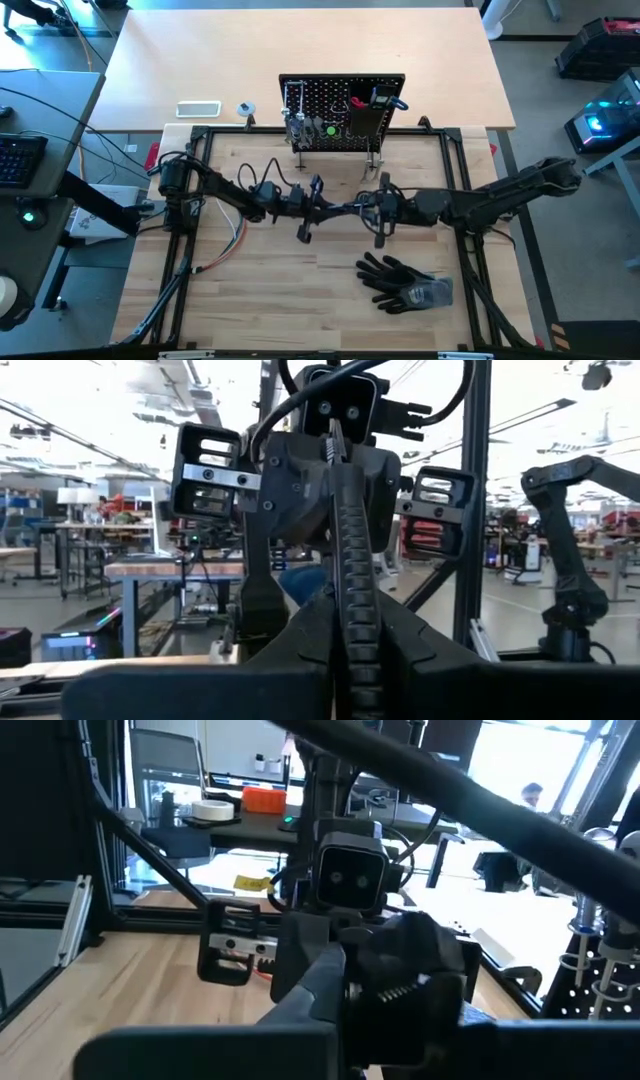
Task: Hang tools onto peg board
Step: Hang the black tube cutters on the peg board, then hang the gray tape measure on the peg board
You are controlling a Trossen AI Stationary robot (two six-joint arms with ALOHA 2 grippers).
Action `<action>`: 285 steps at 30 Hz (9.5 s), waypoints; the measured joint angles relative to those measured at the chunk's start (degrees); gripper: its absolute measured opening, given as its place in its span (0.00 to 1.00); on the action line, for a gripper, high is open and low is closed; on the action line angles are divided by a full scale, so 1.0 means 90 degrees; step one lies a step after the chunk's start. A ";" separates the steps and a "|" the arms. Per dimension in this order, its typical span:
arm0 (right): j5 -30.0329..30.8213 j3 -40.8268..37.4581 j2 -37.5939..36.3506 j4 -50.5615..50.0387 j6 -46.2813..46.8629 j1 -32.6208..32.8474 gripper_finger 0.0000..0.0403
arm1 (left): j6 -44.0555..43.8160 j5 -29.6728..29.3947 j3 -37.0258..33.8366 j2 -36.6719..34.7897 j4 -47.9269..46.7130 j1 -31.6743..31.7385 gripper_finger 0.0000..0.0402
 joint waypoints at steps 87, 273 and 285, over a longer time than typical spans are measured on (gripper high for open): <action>-0.1648 0.1581 -0.1778 -0.4415 -0.0780 -0.5305 0.05 | -0.0491 -0.0392 -0.0085 -0.0017 -0.1656 0.0850 0.45; -0.2027 0.0308 0.2417 -0.3744 -0.0563 -0.1408 0.00 | -0.0730 -0.1249 -0.0078 0.1156 -0.3720 -0.0753 0.45; -0.1397 0.0318 0.0691 -0.3879 0.0625 -0.1378 0.00 | -0.0772 -0.1174 -0.0085 0.1168 -0.3445 -0.0763 0.45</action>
